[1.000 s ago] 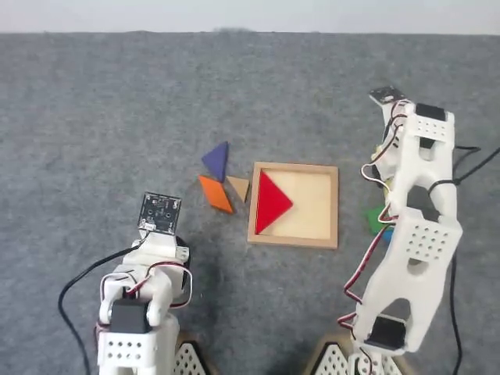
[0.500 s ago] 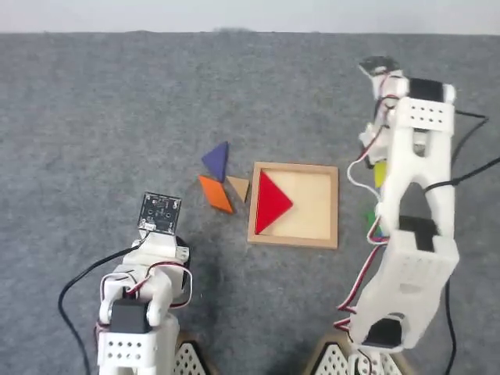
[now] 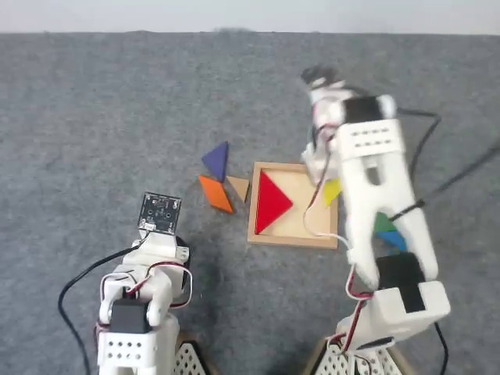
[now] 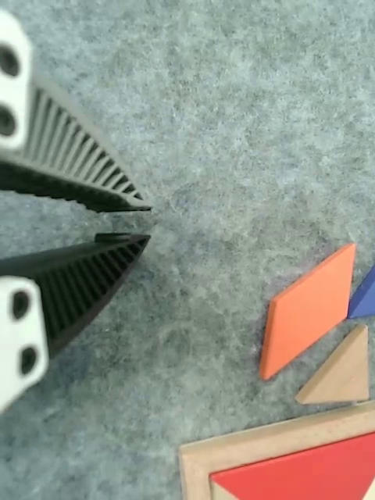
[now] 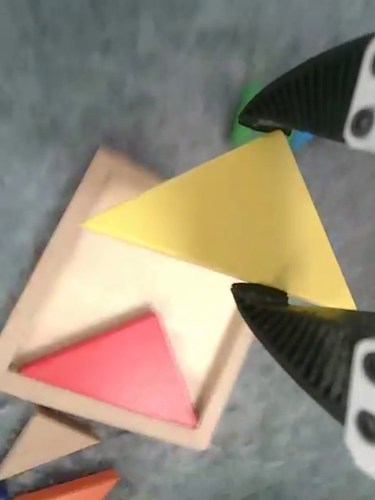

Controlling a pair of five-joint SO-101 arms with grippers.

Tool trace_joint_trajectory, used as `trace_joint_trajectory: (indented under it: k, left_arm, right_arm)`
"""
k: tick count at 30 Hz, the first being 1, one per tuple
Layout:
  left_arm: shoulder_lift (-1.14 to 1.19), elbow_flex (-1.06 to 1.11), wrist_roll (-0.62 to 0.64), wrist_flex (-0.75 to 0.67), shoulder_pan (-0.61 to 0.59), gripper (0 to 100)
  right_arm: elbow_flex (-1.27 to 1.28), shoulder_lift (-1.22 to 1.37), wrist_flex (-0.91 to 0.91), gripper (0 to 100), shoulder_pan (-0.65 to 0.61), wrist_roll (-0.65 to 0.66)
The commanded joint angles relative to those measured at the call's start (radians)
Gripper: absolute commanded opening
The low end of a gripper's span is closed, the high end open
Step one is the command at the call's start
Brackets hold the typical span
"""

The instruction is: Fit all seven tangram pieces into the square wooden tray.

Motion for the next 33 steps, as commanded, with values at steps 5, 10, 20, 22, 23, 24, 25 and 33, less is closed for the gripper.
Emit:
trace_joint_trajectory:
  k: [5,10,20,22,23,24,25,33]
  left_arm:
    - [-0.017,-0.005,-0.008,0.005,-0.005,5]
    - [-0.017,-0.005,-0.008,0.005,-0.005,5]
    - [-0.017,-0.005,-0.008,0.005,-0.005,5]
    - [-0.017,-0.005,-0.008,0.005,-0.005,5]
    - [-0.017,-0.005,-0.008,0.005,-0.005,5]
    - [-0.017,-0.005,-0.008,0.005,-0.005,5]
    - [-0.017,-0.005,-0.008,0.005,-0.005,5]
    - [-0.017,-0.005,-0.008,0.005,-0.005,5]
  right_arm:
    - [0.130,0.016,-0.277,22.0,-0.097,-0.371]
    - [0.130,0.090,-0.288,22.3,-0.097,-0.689]
    - [0.083,0.114,-0.288,22.3,-0.101,-1.043]
    - [0.083,0.114,-0.288,22.3,-0.102,-1.071]
    - [0.083,0.114,-0.288,22.3,-0.102,-1.080]
    - [0.083,0.114,-0.289,22.3,-0.102,-1.085]
    - [0.083,0.114,-0.298,22.3,-0.102,-1.085]
    - [0.087,0.114,-0.432,22.1,-0.097,-1.165]
